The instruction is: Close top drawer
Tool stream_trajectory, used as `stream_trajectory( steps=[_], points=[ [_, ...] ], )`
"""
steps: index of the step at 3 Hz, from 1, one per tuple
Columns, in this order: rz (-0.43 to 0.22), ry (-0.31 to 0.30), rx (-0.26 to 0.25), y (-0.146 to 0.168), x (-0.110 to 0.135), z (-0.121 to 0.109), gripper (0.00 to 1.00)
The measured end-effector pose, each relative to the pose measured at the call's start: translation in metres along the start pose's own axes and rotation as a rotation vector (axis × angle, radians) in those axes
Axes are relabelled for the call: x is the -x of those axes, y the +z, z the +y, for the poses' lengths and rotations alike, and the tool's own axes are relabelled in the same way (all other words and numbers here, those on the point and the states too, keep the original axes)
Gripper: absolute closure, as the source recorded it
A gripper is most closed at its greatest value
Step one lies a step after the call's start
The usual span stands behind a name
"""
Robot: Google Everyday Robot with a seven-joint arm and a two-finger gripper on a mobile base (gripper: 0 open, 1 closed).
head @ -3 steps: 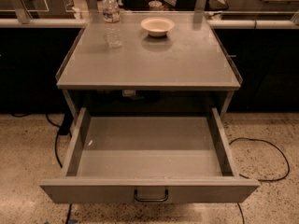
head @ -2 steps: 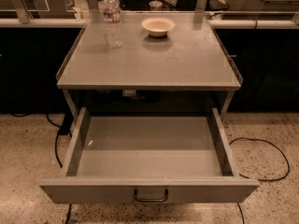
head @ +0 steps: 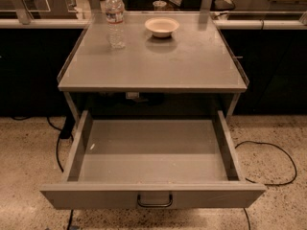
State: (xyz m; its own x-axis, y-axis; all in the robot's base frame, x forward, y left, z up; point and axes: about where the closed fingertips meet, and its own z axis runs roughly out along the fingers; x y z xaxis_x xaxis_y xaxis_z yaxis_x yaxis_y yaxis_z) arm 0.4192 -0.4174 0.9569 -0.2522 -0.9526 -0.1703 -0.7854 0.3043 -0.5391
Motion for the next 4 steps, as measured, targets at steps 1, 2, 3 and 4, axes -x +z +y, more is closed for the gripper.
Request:
stream_trajectory(
  steps=[1, 2, 3, 4],
  points=[
    [-0.003, -0.027, -0.016, 0.002, 0.001, 0.017, 0.0],
    [-0.008, -0.048, -0.034, -0.002, -0.001, 0.041, 0.0],
    [-0.008, -0.055, -0.045, -0.003, -0.011, 0.061, 0.0],
    [-0.004, -0.055, -0.049, -0.005, -0.025, 0.075, 0.0]
  ],
)
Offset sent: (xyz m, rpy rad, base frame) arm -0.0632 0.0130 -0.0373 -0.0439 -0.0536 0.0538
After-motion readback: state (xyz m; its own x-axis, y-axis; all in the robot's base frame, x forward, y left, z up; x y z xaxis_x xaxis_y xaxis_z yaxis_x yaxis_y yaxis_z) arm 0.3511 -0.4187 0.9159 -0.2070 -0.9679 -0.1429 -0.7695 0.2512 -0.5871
